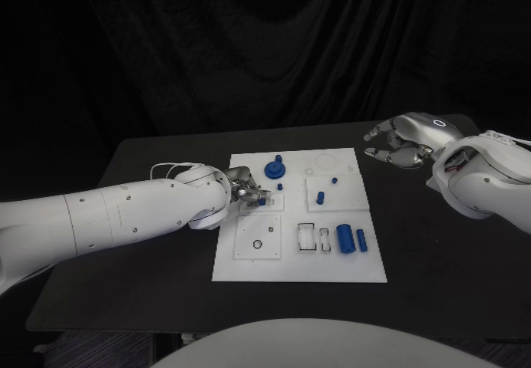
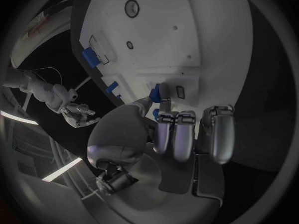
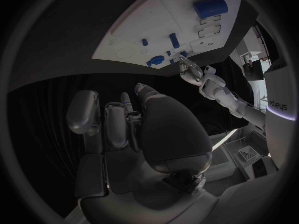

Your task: Assemble the parts on the task board

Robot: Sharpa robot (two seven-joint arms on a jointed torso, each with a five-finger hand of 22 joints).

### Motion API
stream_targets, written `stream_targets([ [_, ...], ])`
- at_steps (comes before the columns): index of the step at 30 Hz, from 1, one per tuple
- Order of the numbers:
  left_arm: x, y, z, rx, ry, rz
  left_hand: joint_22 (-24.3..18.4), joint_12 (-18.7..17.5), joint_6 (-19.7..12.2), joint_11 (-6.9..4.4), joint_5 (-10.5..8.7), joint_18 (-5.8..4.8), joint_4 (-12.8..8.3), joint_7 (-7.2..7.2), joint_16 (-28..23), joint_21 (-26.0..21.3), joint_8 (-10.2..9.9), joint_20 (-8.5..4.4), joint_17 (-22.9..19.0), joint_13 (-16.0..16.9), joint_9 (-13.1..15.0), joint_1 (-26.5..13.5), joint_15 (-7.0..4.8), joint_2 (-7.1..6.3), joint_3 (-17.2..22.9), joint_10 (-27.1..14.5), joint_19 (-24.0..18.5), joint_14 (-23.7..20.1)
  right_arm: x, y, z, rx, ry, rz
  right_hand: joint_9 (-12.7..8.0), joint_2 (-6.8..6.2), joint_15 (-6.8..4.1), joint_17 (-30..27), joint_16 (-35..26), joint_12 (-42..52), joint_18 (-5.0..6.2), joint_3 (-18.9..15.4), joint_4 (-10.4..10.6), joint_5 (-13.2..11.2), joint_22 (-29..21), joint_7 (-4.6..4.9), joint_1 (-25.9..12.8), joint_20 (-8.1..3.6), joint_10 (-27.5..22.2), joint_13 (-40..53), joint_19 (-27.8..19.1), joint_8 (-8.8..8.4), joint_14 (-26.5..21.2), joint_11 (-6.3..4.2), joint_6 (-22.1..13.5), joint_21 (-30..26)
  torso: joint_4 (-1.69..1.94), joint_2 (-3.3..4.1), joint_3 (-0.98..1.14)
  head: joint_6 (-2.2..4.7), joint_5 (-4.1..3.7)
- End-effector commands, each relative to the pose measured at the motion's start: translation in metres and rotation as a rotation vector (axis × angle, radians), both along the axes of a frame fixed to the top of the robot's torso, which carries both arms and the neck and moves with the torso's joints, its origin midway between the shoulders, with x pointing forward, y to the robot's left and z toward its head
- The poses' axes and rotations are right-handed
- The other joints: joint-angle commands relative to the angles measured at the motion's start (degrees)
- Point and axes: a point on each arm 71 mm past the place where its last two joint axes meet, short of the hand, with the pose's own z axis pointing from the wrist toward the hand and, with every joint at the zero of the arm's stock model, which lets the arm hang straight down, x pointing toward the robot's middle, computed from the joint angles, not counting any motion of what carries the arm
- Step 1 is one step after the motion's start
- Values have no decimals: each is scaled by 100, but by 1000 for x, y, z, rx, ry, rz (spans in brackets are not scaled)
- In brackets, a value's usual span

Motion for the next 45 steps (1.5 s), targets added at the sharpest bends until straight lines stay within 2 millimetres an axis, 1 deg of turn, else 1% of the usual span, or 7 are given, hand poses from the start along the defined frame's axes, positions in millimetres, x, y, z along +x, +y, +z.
stream_targets([
  [1, -8, 0, -13, 28, 63, -18, 751, 15, 29, 11, -15, -1, 9, 25, 15, 0, -84, 22, 1509, 1507, -17, -21, 18, -26, -46, 588, 20, 595, 0, -1, -2, -7, 11, -17, -6, 7, 45, 18, -15, -35, -31, 8, -26, 32, 532, 8, 42, 10, 283, 1205, -44, -28, 274, 54, 28, -31, 6, -4, 3, -1, 0],
  [10, -7, 1, -12, 6, 37, -15, 817, 15, -170, -42, -45, -13, 171, -48, 15, 14, 483, -14, 1509, 1507, 1007, 113, -30, 26, -406, 588, 76, 595, 0, -2, -2, -8, 13, -18, -7, 6, 45, 10, -23, -46, -30, 9, -26, 34, 531, 8, 41, 11, 272, 1194, -46, -29, 272, 54, 29, -38, 5, -4, 1, -1, -1],
  [11, -7, 2, -11, 1, 32, -14, 832, 15, -190, -69, -43, -16, 176, -78, 15, 22, 687, -32, 1509, 1507, 1301, 149, -50, 25, -461, 588, 90, 595, 0, -2, -2, -8, 14, -18, -8, 5, 46, 10, -24, -52, -30, 10, -26, 34, 531, 8, 40, 11, 265, 1187, -46, -29, 272, 54, 29, -39, 7, -4, 1, -1, -4],
  [12, -7, 2, -11, -3, 28, -14, 864, 15, -339, -130, -48, -24, 220, -154, 15, 32, 1301, -96, 1509, 1507, 2187, 183, -111, 73, -599, 588, 116, 595, 0, -2, -2, -8, 14, -18, -8, 5, 46, 10, -24, -52, -30, 10, -26, 34, 531, 8, 40, 11, 265, 1187, -46, -29, 272, 54, 29, -39, 8, -4, 1, -1, -6],
  [14, -7, 2, -10, -12, 18, -16, 875, 15, -280, -153, -53, -25, 236, -172, 15, 31, 1703, -108, 1509, 1507, 2534, 197, -121, 94, -665, 588, 123, 595, 0, -2, -2, -8, 14, -18, -8, 5, 46, 10, -24, -52, -30, 10, -26, 34, 531, 8, 40, 11, 265, 1187, -46, -29, 272, 54, 29, -39, 6, -4, 1, -1, -4],
  [18, -7, 1, -8, -32, -2, -24, 886, 15, -199, -161, -64, -28, 258, -180, 15, 36, 1924, -114, 1509, 1507, 2609, 150, -127, 112, -717, 588, 132, 595, -1, -2, -2, -9, 15, -19, -8, 5, 46, 12, -22, -59, -29, 11, -26, 35, 529, 8, 40, 12, 258, 1180, -48, -29, 272, 55, 29, -45, 3, -3, 0, -1, 5],
  [45, -6, 4, -8, -48, -14, -38, 903, 15, -422, -186, -91, -30, 247, -210, 15, 31, 1665, -135, 1509, 1507, 2506, -18, -149, 225, -901, 588, 140, 595, -1, -4, -3, -16, 27, -29, -13, 10, 48, -1, -37, -107, -26, 20, -25, 40, 523, 10, 35, 14, 206, 1130, -54, -30, 267, 56, 37, -65, 1, -4, 1, -1, 17],
])
